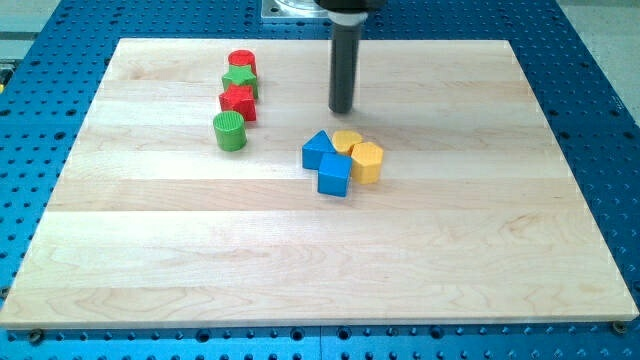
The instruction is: Put the red circle to the right of the green star
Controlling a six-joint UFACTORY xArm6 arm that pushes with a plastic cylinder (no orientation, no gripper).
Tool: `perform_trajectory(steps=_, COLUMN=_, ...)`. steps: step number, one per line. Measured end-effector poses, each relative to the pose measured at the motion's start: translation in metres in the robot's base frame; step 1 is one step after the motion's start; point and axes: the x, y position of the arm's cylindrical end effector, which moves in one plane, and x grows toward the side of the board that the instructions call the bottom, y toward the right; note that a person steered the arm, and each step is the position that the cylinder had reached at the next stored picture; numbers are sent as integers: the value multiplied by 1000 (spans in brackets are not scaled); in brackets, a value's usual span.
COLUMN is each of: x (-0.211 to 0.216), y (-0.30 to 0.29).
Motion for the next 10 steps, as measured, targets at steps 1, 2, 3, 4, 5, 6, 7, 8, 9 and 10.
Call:
perform_trajectory(steps=1, x=-9, y=-48)
perform_trajectory(steps=2, x=-9, y=-80)
perform_trajectory(steps=3, x=-9, y=-112)
perform_trajectory(steps=4, x=-9, y=-114)
perform_trajectory(steps=5, x=-10, y=-97)
perform_trajectory(steps=6, x=-30, y=-64)
perform_trajectory(steps=7, x=-56, y=-59)
perform_trajectory(steps=8, x=-112, y=-64)
perform_trajectory(steps=9, x=-117, y=-103)
perform_trajectory(steps=10, x=-123, y=-113)
